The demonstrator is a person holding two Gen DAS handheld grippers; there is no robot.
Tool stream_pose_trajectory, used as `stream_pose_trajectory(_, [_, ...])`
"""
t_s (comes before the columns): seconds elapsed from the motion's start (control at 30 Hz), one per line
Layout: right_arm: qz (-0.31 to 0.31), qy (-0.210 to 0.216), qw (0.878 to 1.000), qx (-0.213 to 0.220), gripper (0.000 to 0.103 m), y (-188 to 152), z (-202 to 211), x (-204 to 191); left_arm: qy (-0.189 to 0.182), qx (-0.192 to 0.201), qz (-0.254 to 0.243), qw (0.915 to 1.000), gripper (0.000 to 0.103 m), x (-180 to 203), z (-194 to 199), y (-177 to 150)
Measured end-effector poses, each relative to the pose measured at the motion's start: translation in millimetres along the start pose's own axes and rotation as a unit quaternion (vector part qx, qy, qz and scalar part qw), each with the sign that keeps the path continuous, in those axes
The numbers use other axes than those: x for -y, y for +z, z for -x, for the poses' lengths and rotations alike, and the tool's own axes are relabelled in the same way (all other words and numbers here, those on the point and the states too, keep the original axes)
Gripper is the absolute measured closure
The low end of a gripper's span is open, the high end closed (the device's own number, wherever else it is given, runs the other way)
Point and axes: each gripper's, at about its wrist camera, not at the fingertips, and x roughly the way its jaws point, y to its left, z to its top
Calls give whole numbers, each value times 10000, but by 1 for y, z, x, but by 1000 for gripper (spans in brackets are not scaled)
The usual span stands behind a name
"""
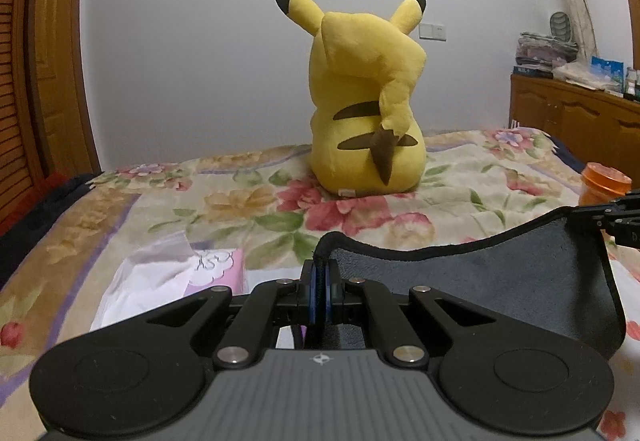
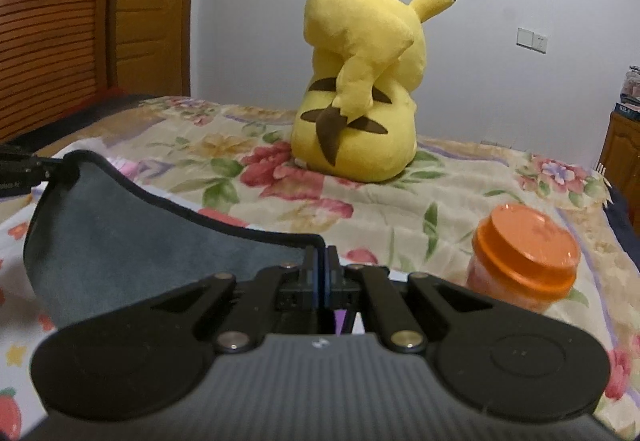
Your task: Fold towel
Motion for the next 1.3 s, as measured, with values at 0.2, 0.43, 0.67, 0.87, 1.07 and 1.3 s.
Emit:
stream_pose_trajectory(0.2, [-2, -84, 10000, -6, 100, 4, -22, 2, 187, 114, 1, 9998, 95, 4, -17, 2])
stream_pose_trajectory(0.43, [161, -284, 9994, -78, 100, -2, -48, 5, 309, 104, -86, 9994, 95, 5, -40, -3])
stream_pose_trajectory(0.67, [180, -320, 9992, -143, 100, -9, -70, 5, 358, 51, -289, 9989, 95, 7, -63, -7])
stream_pose_trajectory(0.87, [65, -265, 9991, -313, 100, -19, -88, 9, 300, -189, -312, 9989, 94, 9, -83, -19])
stream_pose_trajectory(1.07, [-85, -303, 9987, -392, 98, -29, -91, 12, 274, -377, -243, 9986, 69, 10, -89, -28])
stream_pose_trajectory(1.3, [-142, -217, 9989, -391, 90, -29, -81, 9, 199, -437, -384, 9981, 50, 16, -80, -29])
